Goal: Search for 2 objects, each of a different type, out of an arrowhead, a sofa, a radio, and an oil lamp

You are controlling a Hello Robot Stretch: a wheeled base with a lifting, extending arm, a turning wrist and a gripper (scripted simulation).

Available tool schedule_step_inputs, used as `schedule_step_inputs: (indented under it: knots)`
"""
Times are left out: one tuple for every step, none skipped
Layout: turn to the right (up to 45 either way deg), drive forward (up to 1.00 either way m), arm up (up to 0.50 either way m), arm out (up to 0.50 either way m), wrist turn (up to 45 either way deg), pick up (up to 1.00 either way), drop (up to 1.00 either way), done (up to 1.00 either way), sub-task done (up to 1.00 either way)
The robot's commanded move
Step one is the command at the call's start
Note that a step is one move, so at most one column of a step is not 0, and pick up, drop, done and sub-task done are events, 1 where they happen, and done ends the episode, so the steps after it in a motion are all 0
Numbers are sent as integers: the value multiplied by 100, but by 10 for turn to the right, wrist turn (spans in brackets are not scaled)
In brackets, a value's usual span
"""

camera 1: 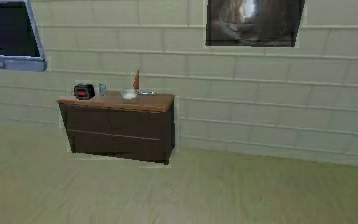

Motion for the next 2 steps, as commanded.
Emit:
schedule_step_inputs:
  knots:
    - [0,10,0,0,0,0,0,0,0]
    - [30,0,0,0,0,0,0,0,0]
